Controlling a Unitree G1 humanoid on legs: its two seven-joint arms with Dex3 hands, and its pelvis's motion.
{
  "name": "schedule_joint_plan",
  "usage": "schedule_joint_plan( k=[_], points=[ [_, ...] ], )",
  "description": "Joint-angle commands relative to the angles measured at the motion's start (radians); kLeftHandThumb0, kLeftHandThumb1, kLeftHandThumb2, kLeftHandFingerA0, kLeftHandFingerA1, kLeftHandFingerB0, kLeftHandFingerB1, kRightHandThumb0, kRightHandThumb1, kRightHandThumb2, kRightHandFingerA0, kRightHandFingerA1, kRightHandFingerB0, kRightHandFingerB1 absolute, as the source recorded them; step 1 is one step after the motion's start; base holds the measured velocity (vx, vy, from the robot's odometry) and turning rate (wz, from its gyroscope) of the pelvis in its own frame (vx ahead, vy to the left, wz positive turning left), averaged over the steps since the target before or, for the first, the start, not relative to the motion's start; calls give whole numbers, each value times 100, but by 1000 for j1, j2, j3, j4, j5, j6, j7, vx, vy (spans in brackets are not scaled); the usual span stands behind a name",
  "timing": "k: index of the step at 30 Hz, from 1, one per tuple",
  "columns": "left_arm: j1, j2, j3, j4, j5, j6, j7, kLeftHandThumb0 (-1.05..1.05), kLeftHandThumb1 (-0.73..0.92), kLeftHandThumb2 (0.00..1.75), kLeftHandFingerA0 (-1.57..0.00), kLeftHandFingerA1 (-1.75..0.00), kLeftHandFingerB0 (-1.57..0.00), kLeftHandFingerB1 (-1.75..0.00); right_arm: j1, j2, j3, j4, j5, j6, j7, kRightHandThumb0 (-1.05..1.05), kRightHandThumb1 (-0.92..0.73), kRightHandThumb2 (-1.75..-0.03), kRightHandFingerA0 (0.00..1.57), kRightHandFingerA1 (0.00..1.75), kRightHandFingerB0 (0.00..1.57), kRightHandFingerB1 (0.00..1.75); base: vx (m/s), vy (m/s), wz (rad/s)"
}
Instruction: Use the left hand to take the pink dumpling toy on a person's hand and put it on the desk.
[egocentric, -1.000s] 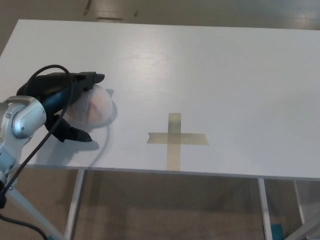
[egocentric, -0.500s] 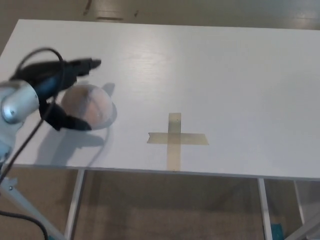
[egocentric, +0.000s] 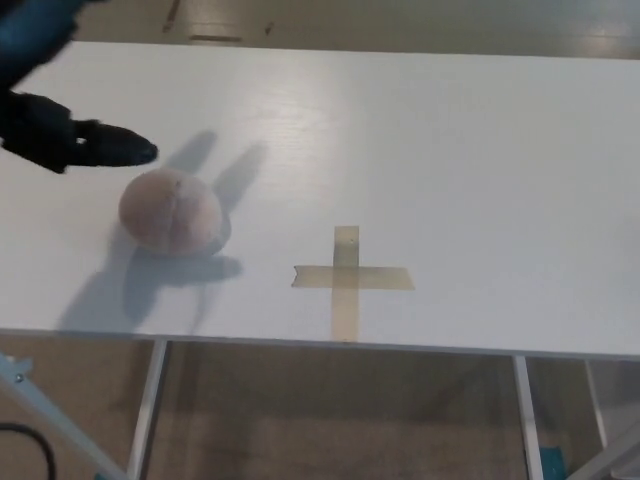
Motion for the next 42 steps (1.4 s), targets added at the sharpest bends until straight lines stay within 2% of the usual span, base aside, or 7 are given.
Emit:
schedule_joint_plan(
  k=[1,2,15,34,38,39,42],
  points=[
    [277,-14,345,-340,-384,-93,-103,-73,38,80,-5,-12,-5,-20,23,-15,4,7,-13,7,3,-43,-61,-91,35,51,27,47,0,0,0],
    [323,-41,372,-366,-417,-94,-102,-64,46,55,-19,-29,-17,-28,26,-15,6,8,-14,5,4,-43,-61,-91,35,51,29,48,0,0,0],
    [1087,-329,426,-454,-775,-155,-316,-37,44,53,-88,-62,-72,-51,69,1,23,19,-29,-6,-20,-43,-62,-91,37,52,31,49,0,0,0],
    [1198,-402,87,263,-278,-310,-90,-41,56,57,-78,-53,-68,-46,179,9,43,21,-29,-31,-25,-40,-61,-93,40,54,27,48,0,0,0],
    [1045,-390,27,516,-111,-258,126,-52,57,58,-55,-41,-45,-37,182,12,43,20,-27,-25,-24,-40,-61,-93,40,54,28,48,0,0,0],
    [994,-372,3,586,-87,-224,144,-61,53,91,-40,-53,-22,-44,188,11,42,20,-26,-26,-25,-38,-60,-94,40,55,25,48,0,0,0],
    [839,-343,-51,777,-47,-123,200,-75,63,96,-36,-50,-22,-41,199,12,40,18,-24,-27,-27,-38,-60,-94,40,55,24,48,0,0,0]
  ],
)
